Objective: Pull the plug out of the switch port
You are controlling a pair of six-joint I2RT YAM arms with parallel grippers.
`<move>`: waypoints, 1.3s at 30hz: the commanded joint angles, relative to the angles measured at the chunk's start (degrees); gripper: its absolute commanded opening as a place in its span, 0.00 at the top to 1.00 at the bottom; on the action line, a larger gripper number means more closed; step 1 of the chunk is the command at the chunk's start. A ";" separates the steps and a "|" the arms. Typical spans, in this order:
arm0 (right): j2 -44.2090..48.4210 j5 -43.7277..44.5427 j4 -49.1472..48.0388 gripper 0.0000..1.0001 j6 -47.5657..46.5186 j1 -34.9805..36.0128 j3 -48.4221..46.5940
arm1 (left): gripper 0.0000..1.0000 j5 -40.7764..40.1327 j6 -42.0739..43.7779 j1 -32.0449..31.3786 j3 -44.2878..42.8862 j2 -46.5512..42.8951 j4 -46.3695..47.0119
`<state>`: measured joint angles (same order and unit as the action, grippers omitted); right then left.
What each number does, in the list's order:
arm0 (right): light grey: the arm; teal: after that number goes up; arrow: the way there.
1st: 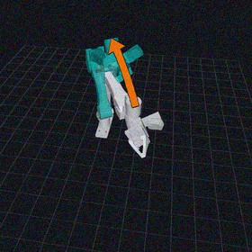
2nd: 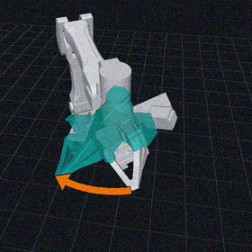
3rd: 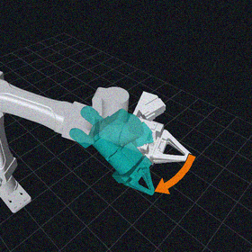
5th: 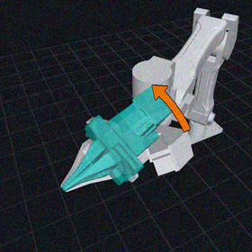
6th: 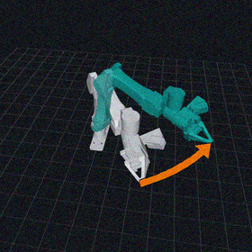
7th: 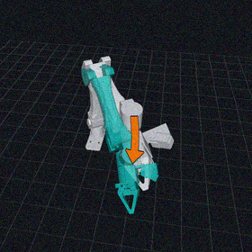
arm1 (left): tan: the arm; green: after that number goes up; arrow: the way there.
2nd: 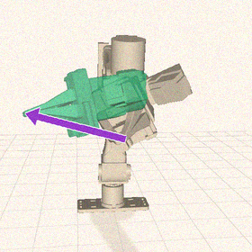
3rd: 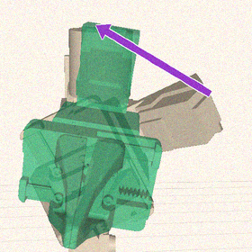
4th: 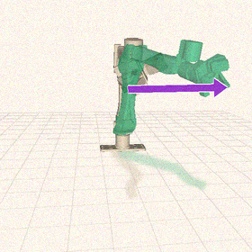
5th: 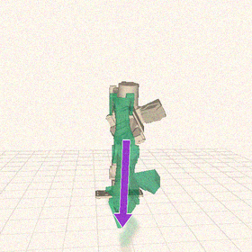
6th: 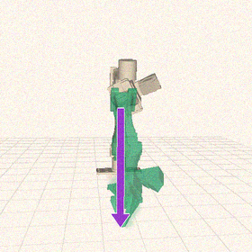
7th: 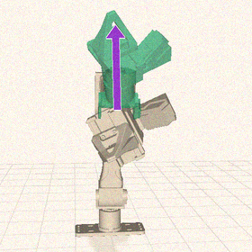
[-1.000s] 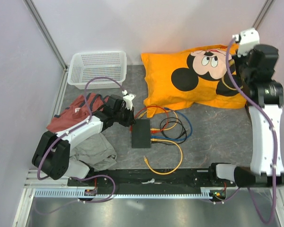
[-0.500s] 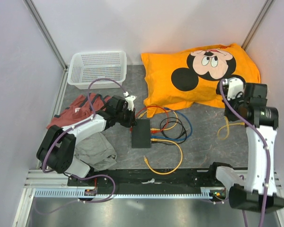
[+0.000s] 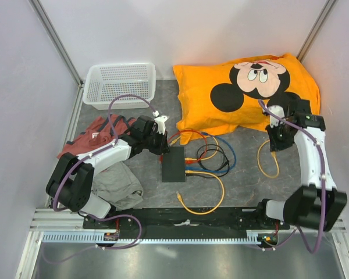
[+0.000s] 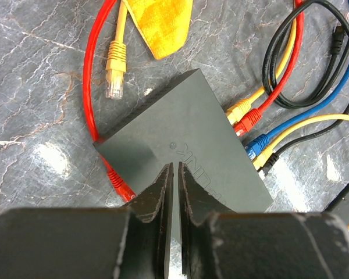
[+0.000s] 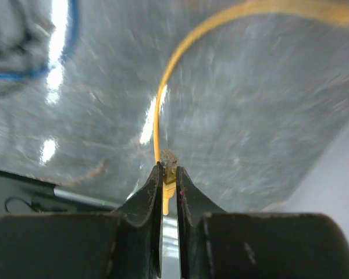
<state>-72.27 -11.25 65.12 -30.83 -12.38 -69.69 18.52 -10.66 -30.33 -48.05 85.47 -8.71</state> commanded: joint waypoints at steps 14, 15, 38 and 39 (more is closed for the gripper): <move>-22.21 -5.46 -8.15 0.88 1.65 -25.32 1.40 | 0.82 2.13 -0.24 0.18 -0.11 -0.31 1.59; -22.04 -3.71 -9.39 0.90 2.26 -25.32 1.40 | 0.82 2.13 -0.24 0.18 -0.20 -0.22 1.59; 7.85 -11.75 -26.80 0.15 11.30 14.49 7.47 | 0.73 0.82 -0.16 0.18 -0.90 -0.39 1.24; 7.24 -15.18 -26.80 0.15 13.06 14.49 7.20 | 0.61 0.20 -0.33 0.18 -1.25 -0.48 0.98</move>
<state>-62.52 -19.51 38.35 -23.73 1.28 -64.25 19.55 -10.63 -30.35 -47.55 85.54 -8.62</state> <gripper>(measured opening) 0.852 0.253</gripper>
